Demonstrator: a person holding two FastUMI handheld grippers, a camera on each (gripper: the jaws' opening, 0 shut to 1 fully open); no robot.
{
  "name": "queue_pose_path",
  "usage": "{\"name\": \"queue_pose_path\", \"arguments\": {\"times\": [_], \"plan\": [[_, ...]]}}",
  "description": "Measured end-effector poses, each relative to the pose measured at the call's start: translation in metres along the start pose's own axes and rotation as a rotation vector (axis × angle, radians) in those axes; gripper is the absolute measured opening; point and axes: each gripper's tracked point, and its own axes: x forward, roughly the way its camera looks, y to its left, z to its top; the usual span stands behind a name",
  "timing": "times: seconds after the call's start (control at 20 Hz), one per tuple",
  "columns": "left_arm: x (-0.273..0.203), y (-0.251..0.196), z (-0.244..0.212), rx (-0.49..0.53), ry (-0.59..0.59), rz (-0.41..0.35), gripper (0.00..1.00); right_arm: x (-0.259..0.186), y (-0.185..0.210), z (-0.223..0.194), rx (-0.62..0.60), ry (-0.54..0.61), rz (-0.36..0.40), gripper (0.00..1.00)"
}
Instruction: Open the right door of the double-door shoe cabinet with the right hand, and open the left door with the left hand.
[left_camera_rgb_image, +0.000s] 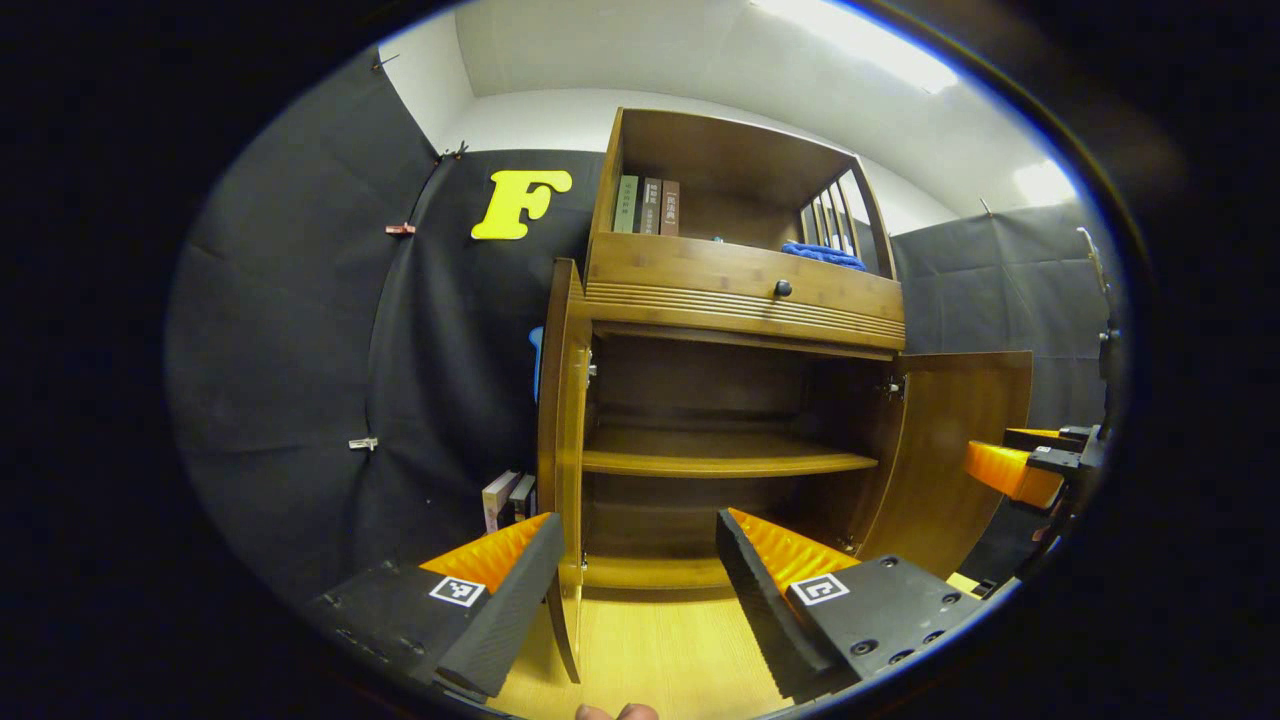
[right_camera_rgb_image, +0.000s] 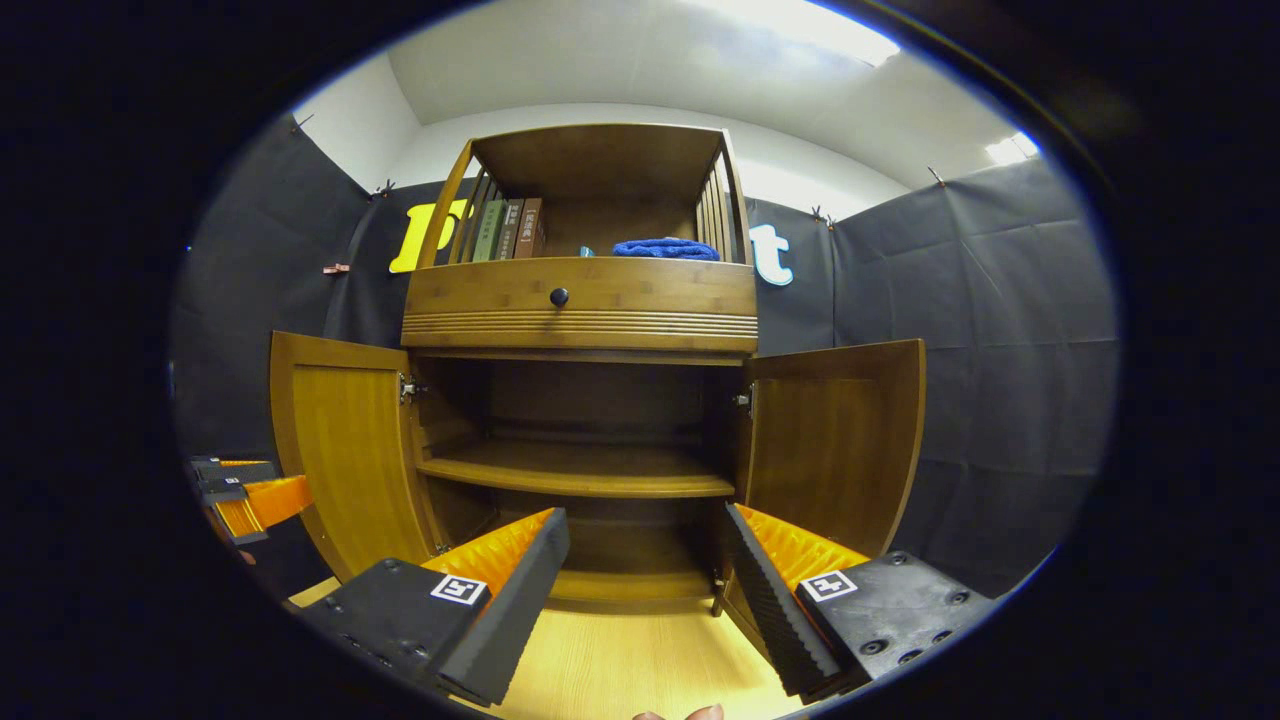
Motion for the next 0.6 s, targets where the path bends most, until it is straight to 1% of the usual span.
{"name": "queue_pose_path", "arguments": {"times": [0.2,0.25,0.35,0.4,0.45,0.55,0.6], "plan": [[0.003,-0.009,0.003,0.029,-0.004,-0.020,0.95,-0.002,0.006,0.000,-0.002,0.005,0.004,0.96],[0.002,-0.013,0.003,0.032,-0.006,-0.028,0.96,-0.004,0.006,0.000,-0.002,0.003,0.003,0.96],[0.005,-0.017,0.002,0.035,-0.005,-0.040,0.96,-0.005,0.002,0.000,-0.006,0.002,-0.007,0.96],[0.006,-0.019,0.002,0.034,-0.001,-0.044,0.95,-0.006,-0.001,-0.002,-0.005,0.004,-0.012,0.95],[0.007,-0.020,0.000,0.031,0.003,-0.046,0.95,-0.007,-0.003,-0.003,-0.002,0.008,-0.016,0.98],[0.008,-0.020,0.000,0.023,0.007,-0.044,0.95,-0.009,-0.006,-0.003,0.001,0.012,-0.021,0.95],[0.008,-0.020,0.000,0.024,0.006,-0.041,0.92,-0.009,-0.009,-0.002,-0.003,0.010,-0.025,0.95]]}}
